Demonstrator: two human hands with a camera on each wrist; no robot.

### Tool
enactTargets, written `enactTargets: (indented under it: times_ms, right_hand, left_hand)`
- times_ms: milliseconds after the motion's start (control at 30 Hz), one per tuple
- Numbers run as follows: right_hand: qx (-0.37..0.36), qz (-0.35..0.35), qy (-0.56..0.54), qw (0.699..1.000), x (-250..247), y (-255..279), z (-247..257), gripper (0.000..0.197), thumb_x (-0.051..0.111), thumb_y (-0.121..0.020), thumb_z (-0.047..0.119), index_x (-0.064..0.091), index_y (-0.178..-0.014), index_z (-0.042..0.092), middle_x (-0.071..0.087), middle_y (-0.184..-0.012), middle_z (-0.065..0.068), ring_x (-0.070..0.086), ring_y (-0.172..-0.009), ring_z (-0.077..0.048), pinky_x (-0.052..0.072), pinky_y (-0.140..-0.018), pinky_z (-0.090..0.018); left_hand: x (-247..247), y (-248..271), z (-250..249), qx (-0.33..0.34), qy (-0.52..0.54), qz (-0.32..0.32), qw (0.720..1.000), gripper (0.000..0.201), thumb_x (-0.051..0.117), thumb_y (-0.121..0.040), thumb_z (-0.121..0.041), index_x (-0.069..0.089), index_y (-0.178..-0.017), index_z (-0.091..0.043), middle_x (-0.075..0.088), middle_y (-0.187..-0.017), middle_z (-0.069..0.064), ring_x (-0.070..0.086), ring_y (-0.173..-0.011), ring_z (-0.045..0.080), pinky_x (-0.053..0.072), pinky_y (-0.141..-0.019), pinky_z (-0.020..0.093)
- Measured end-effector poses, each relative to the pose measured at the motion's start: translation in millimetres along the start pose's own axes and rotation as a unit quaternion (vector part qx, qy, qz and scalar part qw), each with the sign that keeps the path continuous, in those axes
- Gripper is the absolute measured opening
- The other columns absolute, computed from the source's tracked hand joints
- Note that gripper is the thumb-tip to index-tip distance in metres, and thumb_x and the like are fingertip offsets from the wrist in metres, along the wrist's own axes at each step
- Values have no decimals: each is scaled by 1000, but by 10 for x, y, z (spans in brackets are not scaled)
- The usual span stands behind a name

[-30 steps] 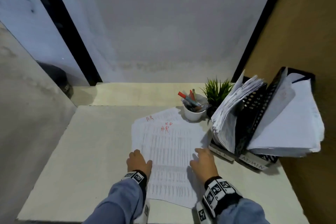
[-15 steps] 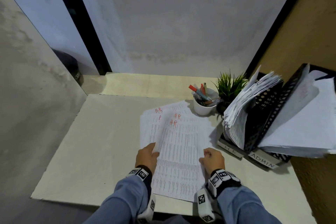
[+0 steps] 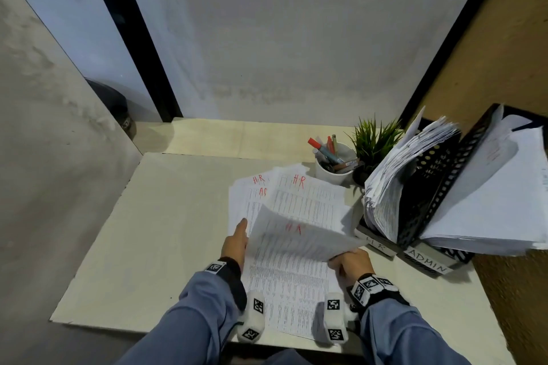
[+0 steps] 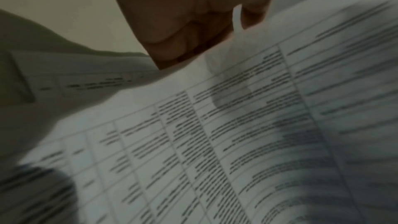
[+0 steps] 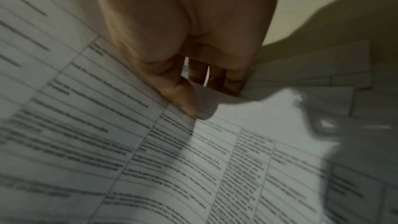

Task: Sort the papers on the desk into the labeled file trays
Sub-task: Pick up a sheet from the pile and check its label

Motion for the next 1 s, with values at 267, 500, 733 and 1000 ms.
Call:
enactTargets:
  times_ms: [267,500,733,1000]
  right_hand:
    - [38,19,-8,999,-102,-133,-160,26,52,-34,-15,54,-45,9,49,-68,-11,43,-71,-26,33,-67,-33]
    - [8,101,-47,994,-2,30,61,27,60,-55,-21,66,-80,-12,69,-84,-26,65,-80,-38,54,-78,-44]
    - [-23,42,35,998,-45,36,66,25,63,-52,-20,67,-53,4,64,-72,-14,57,-82,-30,50,-79,-42]
    - [-34,-25,-34,999,-204,68,144,24,57,-65,-22,61,-68,1,57,-67,-8,53,-73,-24,44,-63,-30]
  left_hand:
    - [159,90,-286,142,-133,18,981,36,48,-85,-1,53,-113,-22,59,-111,-1,60,-102,28,52,-89,41]
    - [199,140,-344,160,-237,64,956,21,39,-96,-17,60,-97,-19,65,-98,1,60,-85,15,49,-74,25]
    - [106,170,-232,129,-145,34,980,42,39,-87,10,48,-51,-10,49,-50,0,41,-46,10,35,-39,12]
    - [16,267,-105,78,-71,66,992,50,24,-72,27,51,-45,-6,66,-59,10,62,-61,12,49,-68,20]
Point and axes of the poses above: each hand's wrist, its own y-axis away from the middle knuckle, its own x-axis out of the palm, z = x × y, the point moved 6 cm from there along -y, towards the middle knuckle
